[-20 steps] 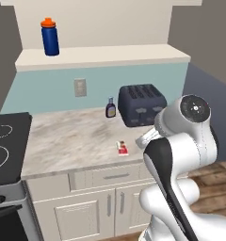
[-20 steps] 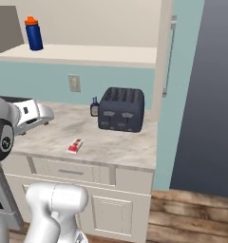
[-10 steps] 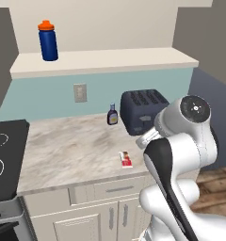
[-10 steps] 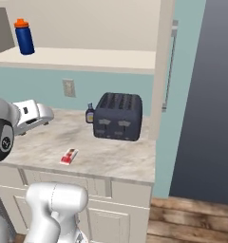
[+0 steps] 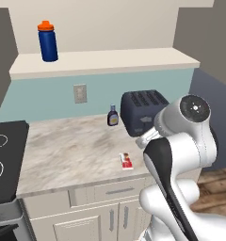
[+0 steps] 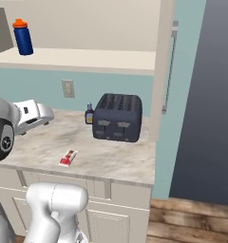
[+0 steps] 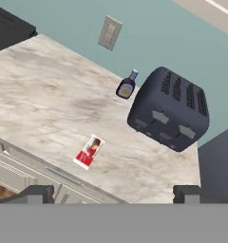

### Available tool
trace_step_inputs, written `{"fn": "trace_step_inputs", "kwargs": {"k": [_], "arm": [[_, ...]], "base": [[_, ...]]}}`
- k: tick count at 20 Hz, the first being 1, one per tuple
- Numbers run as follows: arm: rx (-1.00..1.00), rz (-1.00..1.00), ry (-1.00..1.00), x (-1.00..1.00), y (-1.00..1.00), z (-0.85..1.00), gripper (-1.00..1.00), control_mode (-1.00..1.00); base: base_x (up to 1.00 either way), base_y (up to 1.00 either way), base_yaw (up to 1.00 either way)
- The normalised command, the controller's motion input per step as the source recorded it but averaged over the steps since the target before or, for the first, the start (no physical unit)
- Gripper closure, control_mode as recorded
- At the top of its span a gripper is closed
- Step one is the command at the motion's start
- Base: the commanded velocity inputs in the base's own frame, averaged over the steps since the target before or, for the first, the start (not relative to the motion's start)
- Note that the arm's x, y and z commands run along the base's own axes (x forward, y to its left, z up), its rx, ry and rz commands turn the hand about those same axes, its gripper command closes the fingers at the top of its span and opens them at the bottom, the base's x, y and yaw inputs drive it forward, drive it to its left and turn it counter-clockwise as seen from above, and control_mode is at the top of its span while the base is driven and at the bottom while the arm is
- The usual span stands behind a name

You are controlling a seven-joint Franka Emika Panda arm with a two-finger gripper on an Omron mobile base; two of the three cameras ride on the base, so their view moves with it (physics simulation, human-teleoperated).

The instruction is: Pick the jam and bar from the counter and place them in the cabinets closest to them.

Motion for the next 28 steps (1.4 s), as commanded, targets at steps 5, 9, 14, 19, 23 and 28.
{"fn": "trace_step_inputs", "kwargs": {"k": [5, 9, 14, 19, 23, 28], "arm": [[0.00, 0.00, 0.00, 0.00, 0.06, -0.09, -1.00, -1.00], [0.02, -0.01, -0.01, 0.00, 0.03, -0.16, -1.00, -1.00], [0.06, -0.01, 0.00, 0.00, 0.00, -0.22, -1.00, -1.00], [0.12, -0.05, -0.03, -0.01, 0.00, -0.26, -1.00, -1.00], [0.13, -0.07, -0.04, 0.00, 0.00, -0.31, -1.00, -1.00], [0.08, -0.08, -0.01, 0.00, 0.02, -0.45, -1.00, -1.00]], "base": [[0.00, 0.00, 0.00], [0.00, 0.00, 0.00], [0.00, 0.00, 0.00], [0.00, 0.00, 0.00], [0.00, 0.00, 0.00], [0.00, 0.00, 0.00]]}}
